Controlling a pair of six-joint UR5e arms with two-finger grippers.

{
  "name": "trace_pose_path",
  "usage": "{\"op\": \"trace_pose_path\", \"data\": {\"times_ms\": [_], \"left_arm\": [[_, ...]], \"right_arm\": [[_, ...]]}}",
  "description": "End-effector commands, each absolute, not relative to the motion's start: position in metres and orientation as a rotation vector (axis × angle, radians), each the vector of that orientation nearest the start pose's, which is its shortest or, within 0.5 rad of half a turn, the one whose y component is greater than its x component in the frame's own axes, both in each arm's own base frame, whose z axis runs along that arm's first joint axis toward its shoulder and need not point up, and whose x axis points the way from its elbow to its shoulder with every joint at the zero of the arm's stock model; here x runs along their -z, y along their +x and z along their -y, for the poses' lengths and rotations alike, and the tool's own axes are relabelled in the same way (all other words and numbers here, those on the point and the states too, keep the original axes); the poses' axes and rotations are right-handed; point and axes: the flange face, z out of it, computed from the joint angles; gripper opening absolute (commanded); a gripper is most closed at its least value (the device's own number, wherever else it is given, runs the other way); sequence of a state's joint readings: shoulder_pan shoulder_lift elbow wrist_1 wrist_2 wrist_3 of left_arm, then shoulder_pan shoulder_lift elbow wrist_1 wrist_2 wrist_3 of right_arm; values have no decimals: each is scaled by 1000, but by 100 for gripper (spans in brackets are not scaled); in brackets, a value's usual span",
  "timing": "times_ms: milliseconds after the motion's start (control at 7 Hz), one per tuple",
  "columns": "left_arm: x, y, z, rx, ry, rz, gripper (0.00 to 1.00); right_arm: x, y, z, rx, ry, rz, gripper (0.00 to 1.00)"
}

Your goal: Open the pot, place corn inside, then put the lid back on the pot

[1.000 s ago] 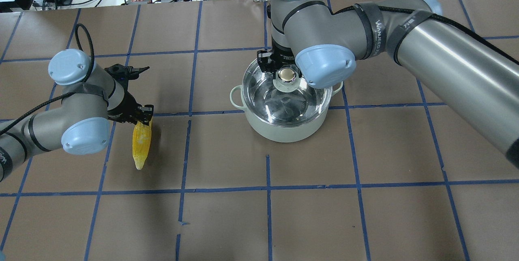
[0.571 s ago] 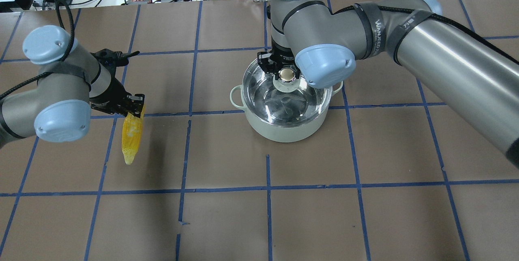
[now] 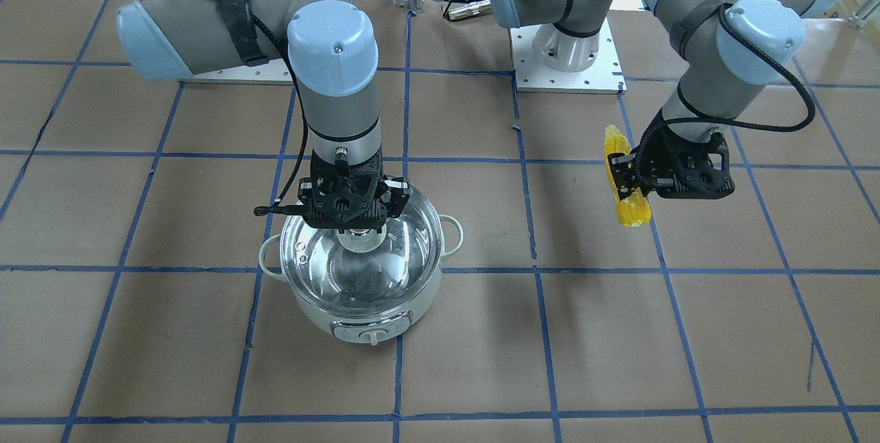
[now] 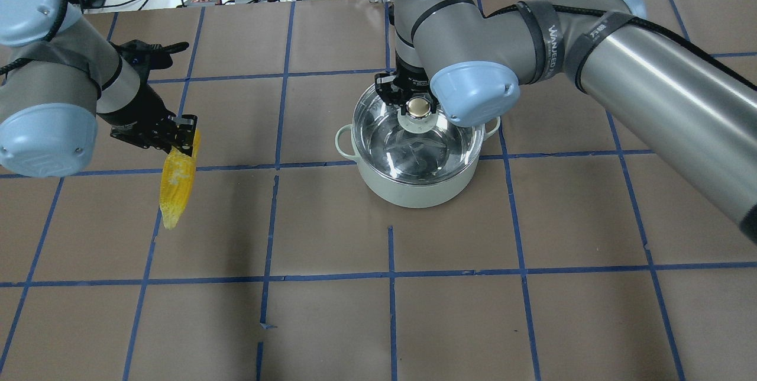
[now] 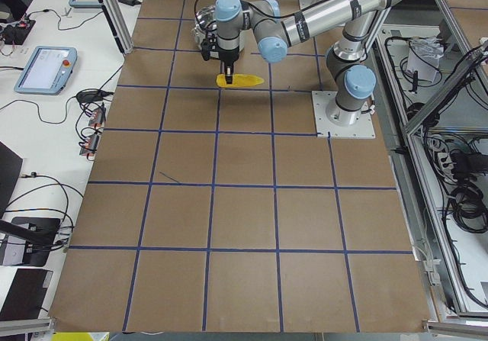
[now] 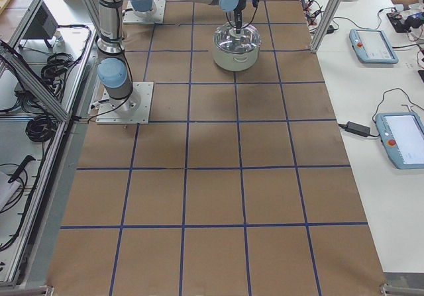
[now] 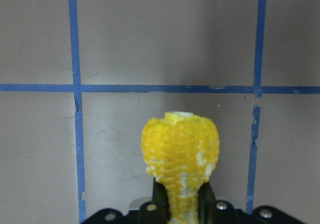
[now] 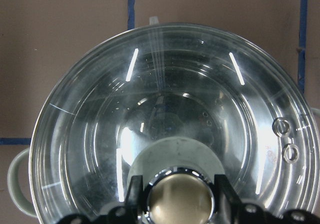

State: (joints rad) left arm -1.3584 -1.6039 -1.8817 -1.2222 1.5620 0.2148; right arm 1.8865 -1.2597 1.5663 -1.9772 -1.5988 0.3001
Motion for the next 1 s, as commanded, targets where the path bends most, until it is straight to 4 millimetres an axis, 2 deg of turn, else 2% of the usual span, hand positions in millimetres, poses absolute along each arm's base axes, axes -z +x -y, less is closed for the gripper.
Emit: {"op": "trace_pose_path", "data": {"times_ms": [0, 143, 286, 429, 571, 857], "left_arm": [[-385, -38, 506, -9, 36, -3150, 14], [-392, -38, 509, -26, 36, -3152, 14], [-390, -37, 510, -36, 36, -3152, 14], [-391, -37, 510, -31, 27, -3152, 14], [-392, -41, 510, -29, -50, -3153, 14], [-399, -87, 508, -13, -106, -3095, 14]], "right_arm": [[-381, 309, 534, 160, -17, -3134, 38], [-401, 300, 529, 144, -20, -3139, 38], [-416, 293, 527, 126, -51, -3146, 38], [-433, 278, 533, 120, -68, -3152, 38], [-451, 251, 540, 94, -88, -3157, 38], [-490, 189, 528, 44, -113, -3142, 38]]}}
